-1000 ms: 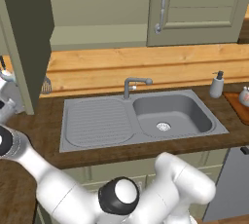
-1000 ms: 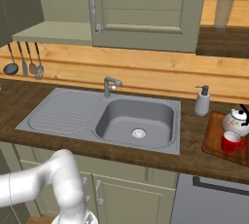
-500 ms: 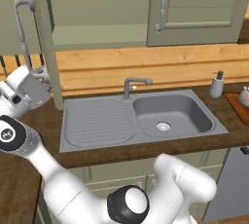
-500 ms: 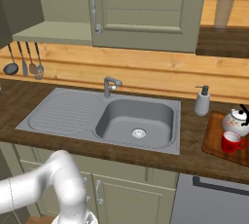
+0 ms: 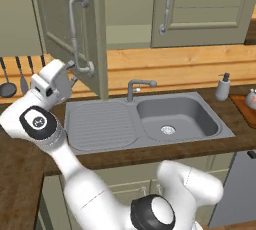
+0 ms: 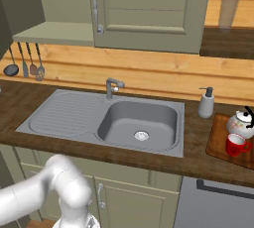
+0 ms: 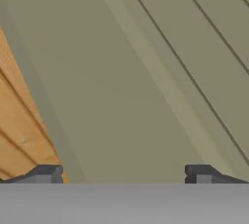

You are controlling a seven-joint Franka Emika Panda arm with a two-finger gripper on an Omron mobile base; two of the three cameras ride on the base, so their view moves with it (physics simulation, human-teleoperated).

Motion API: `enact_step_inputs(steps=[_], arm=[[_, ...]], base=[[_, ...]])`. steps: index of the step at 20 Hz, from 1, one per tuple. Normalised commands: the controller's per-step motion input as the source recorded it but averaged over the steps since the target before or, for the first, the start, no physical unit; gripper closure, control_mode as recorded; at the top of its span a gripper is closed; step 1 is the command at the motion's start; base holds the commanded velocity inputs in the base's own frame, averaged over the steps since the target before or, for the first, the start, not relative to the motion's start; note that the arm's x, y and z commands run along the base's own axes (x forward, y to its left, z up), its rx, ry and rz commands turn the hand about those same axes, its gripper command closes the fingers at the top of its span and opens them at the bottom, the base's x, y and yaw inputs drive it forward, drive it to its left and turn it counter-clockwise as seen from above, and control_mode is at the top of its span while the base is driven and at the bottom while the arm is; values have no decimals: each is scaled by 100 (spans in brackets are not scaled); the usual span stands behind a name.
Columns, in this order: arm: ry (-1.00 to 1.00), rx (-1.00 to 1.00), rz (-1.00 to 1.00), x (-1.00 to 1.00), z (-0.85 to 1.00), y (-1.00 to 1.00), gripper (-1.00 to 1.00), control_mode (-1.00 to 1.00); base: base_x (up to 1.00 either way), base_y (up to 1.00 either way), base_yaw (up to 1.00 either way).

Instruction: Pick the kettle from the counter and place it on the tray. Then pick the mug from the cabinet and place it on the tray. Then close the cabinet doors.

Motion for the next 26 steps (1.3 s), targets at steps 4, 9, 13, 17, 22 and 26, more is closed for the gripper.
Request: enact_step_inputs(steps=[4, 9, 13, 17, 22, 26], arm=[[4, 6, 13, 39, 5, -70, -100, -100], [6, 7, 13, 49, 5, -67, -100, -100], [8, 8, 17, 58, 2, -64, -100, -100], [9, 9, 19, 65, 0, -59, -100, -100], [11, 9, 19, 75, 0, -51, -100, -100], [13, 7, 18, 76, 0, -44, -100, -100]], base=[[0, 0, 0], [0, 0, 0], [0, 0, 0], [0, 0, 0], [0, 0, 0], [0, 0, 0]])
